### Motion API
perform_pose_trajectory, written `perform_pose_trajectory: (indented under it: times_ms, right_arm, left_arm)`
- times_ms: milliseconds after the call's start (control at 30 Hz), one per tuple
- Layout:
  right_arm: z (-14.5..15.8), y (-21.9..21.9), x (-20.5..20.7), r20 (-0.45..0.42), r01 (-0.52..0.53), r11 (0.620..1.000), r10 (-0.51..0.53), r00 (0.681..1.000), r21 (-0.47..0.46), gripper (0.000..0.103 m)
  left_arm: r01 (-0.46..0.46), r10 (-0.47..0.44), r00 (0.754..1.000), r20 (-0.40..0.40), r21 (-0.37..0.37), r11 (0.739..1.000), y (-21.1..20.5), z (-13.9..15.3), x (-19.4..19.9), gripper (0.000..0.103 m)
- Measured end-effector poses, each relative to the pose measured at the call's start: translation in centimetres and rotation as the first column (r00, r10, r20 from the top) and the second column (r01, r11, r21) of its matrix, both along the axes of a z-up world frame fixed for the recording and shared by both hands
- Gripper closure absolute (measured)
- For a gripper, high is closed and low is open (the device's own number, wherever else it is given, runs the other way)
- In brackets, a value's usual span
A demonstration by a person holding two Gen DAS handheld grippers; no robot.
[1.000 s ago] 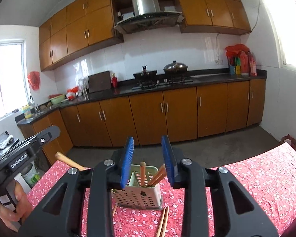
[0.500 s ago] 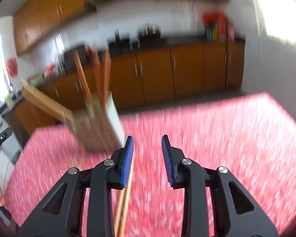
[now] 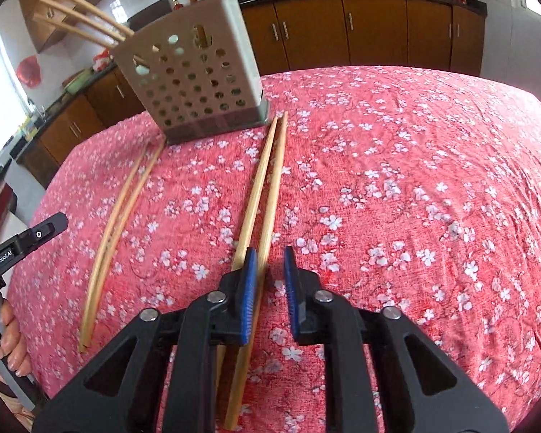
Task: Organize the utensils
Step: 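Lower the left tool onto a chopstick while the right tool grasps another, then hold the grasped chopsticks against the table with both tools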
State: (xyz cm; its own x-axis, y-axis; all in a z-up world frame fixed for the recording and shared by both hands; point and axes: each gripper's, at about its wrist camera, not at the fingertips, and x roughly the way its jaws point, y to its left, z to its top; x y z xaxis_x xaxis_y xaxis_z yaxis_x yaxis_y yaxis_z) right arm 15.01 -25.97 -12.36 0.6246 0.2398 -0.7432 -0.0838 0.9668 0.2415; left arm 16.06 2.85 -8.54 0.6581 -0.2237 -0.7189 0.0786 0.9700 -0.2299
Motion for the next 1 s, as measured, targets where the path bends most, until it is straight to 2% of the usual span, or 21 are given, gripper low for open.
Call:
perform_pose_trajectory:
  times_ms: [133,233,433,567,767,1000]
  right_arm:
    - [0.2,-0.6,0.2,0.019,0.067,0.995,-0.066,0.998,-0.073,0.097]
    - [0.2,-1.8,0.3,0.015,0.095,0.994,-0.095,0.995,-0.05,0.097]
    - [0.3,-2.1,-0.1,0.01,0.086,0.995,-0.086,0.996,-0.039,0.097]
    - [0.5,-2.2,-0.3,0.009,0.083,0.996,-0.083,0.996,-0.033,0.097]
    - [0.7,-1.6,-0.5,0.026,0.068,0.995,-0.066,0.997,-0.077,0.097]
    - [0.7,-2.1,1.5,0.039,0.1,0.987,-0.096,0.995,-0.128,0.097]
  left_arm:
    - [0.048,-0.047,0.999,-0.021,0.014,0.999,-1.8,-0.7,-0.1,0.081]
    - [0.08,-0.079,0.996,-0.037,0.037,0.996,-2.9,-1.2,-0.2,0.084]
    - [0.099,-0.091,0.993,-0.08,0.102,0.99,-4.4,-2.4,0.3,0.09]
    - [0.099,-0.09,0.994,-0.064,0.16,0.982,-5.0,-2.6,0.1,0.093]
    - [0.047,-0.038,0.998,-0.057,0.183,0.982,-3.6,-2.8,0.8,0.095]
    - [-0.071,0.084,0.995,-0.049,0.219,0.973,1.4,-2.5,2.2,0.095]
